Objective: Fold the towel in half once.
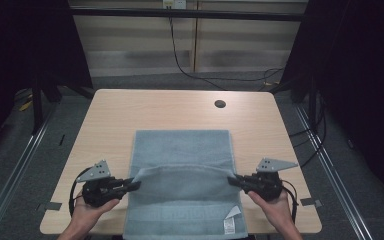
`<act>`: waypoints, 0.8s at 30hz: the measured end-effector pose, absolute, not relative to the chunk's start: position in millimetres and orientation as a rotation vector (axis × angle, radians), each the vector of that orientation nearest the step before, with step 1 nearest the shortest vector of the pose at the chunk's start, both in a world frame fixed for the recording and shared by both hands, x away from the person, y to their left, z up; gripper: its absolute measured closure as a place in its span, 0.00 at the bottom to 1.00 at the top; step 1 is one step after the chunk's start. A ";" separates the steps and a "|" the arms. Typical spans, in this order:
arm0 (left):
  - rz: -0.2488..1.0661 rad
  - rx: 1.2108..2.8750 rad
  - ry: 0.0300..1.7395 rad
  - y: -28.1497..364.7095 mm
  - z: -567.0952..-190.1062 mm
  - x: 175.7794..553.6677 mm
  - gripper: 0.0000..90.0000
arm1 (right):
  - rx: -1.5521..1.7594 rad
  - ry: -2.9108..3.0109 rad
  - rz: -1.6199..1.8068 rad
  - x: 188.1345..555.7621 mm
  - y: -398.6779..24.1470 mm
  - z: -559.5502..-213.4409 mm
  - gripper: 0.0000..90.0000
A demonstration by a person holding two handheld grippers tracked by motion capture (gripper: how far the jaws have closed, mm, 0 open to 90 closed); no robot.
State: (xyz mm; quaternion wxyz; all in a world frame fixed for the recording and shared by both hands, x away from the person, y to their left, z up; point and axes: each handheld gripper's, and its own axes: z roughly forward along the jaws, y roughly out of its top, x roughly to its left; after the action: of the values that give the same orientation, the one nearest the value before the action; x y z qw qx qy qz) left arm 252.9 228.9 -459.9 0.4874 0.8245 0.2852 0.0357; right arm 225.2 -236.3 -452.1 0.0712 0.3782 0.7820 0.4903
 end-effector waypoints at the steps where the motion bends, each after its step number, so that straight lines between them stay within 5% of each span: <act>1: 0.047 2.025 0.702 230.7 -467.3 250.8 0.89 | 1.148 2.367 1.462 219.8 -237.3 -456.6 0.92; 8: -0.004 2.070 0.660 236.5 -478.9 224.0 0.82 | 1.216 2.499 1.366 174.7 -241.4 -477.3 0.86; 16: -0.002 1.979 0.596 247.8 -458.4 200.2 0.58 | 1.225 2.446 1.431 147.6 -249.3 -467.2 0.64; 24: 0.036 1.974 0.660 242.9 -454.1 243.7 0.54 | 1.213 2.377 1.432 165.0 -251.5 -459.4 0.59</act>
State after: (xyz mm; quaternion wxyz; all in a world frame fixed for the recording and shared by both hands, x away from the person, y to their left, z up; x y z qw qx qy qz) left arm 243.7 242.9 -454.1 0.5055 0.8183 0.2734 0.0150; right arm 165.0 -251.5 -459.4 0.0564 0.3997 0.7837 0.4721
